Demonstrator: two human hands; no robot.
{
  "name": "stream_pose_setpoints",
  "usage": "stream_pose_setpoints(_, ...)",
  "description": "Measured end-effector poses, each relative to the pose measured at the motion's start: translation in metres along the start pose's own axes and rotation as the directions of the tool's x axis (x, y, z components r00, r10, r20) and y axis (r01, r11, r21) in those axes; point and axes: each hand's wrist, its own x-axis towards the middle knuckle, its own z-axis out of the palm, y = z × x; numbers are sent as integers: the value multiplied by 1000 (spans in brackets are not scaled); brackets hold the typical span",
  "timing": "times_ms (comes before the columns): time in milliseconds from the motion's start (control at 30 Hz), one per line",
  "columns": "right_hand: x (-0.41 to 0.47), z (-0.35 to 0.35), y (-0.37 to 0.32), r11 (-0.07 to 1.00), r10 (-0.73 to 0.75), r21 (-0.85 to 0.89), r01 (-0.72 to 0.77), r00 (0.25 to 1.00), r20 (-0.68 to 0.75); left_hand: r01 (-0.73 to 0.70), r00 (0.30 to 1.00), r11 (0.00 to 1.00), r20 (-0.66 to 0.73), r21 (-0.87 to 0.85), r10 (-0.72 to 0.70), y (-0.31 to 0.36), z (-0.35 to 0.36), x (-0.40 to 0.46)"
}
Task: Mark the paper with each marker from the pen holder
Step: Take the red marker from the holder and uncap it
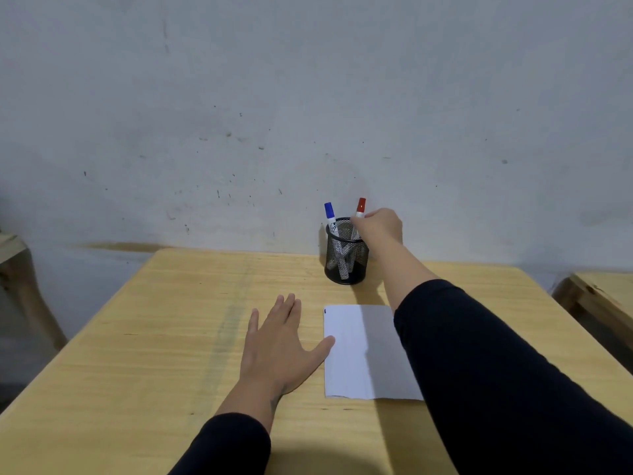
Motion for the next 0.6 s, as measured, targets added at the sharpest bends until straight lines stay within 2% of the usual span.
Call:
stream_pose_setpoints(267,7,7,-5,990,33,137,-18,994,-108,12,1000,1000,18,-4,-12,2,-4,-2)
stream_pose_setpoints(400,2,-13,-23,967,-108,212,142,980,-164,8,1000,1000,29,0,-8,3,-4,-3)
stream_pose_setpoints(500,-8,-37,-44,903,-250,297,310,942,-223,5,999,1000,34,0,-5,3,-4,-3)
stream_pose_setpoints(600,-23,-59,-54,857,-339,318,405,908,-245,4,999,1000,46,11,-4,2,-4,-4)
